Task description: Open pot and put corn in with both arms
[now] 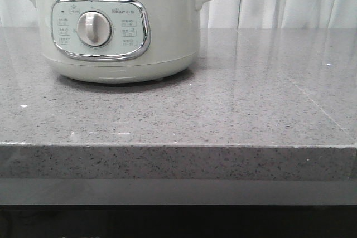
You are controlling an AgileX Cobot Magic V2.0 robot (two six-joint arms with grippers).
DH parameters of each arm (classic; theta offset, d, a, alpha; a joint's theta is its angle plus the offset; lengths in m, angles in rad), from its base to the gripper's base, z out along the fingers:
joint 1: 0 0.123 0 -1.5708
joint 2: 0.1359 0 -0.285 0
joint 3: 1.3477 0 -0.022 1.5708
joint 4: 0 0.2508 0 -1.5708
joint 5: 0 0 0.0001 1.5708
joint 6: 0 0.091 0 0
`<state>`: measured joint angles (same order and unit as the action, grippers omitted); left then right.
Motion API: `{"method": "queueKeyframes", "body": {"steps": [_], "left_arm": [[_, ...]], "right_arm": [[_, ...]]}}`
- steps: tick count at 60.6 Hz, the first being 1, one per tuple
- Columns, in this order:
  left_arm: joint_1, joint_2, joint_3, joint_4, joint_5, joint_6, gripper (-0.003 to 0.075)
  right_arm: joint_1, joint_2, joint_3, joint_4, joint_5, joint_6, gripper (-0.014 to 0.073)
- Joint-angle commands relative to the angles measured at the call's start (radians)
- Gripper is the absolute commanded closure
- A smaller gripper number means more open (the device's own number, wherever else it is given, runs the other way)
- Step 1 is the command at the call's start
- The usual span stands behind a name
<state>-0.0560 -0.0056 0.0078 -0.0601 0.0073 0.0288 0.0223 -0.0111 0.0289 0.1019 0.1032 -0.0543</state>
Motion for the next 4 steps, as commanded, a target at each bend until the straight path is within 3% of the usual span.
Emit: {"method": "queueKeyframes", "body": {"steps": [1,4], "left_arm": [[0.005,-0.014,0.010,-0.005,-0.083,-0.005,0.0741],[0.005,-0.014,0.010,-0.005,-0.083,-0.005,0.0741]], "right_arm": [[-0.004,-0.021,-0.012,-0.002,-0.085,-0.007,0.0660],[-0.004,-0.021,-0.012,-0.002,-0.085,-0.007,0.0660]]}}
